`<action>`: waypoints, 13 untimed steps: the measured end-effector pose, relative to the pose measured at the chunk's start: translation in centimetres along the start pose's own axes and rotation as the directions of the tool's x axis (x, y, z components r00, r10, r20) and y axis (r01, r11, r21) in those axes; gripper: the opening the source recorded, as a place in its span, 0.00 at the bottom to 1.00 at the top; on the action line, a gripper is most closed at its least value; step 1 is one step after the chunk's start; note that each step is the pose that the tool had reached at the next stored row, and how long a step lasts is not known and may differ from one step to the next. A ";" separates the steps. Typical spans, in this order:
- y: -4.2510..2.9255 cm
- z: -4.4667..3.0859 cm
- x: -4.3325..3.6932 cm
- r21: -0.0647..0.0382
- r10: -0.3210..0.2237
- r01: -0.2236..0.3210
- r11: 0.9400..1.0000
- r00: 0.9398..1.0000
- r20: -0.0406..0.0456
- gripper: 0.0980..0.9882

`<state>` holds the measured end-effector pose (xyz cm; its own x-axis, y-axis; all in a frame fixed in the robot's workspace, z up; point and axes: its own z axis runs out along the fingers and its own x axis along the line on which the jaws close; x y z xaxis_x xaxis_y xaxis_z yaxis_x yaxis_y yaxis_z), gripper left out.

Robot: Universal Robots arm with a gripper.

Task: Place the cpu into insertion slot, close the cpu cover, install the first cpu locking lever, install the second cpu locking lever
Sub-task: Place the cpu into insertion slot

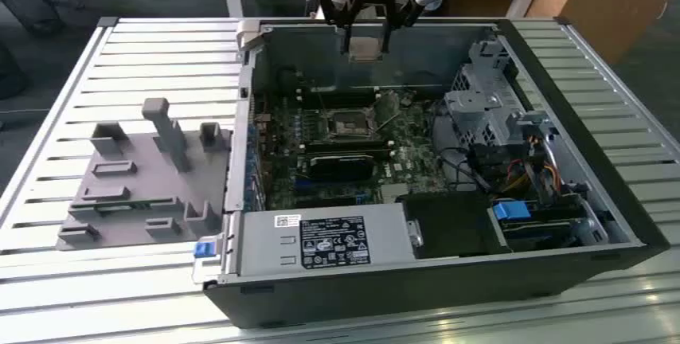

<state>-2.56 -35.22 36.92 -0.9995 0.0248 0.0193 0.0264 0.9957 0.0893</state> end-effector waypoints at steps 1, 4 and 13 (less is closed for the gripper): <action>0.00 0.00 0.00 0.000 0.000 0.000 1.000 1.000 0.000 0.49; 0.00 0.00 0.00 0.000 0.000 0.000 1.000 1.000 0.000 0.49; 0.00 0.03 0.00 -0.002 0.070 -0.070 0.998 0.998 0.006 0.49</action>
<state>-2.56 -35.22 36.90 -0.9953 0.0948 0.0193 0.0961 0.9914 0.0893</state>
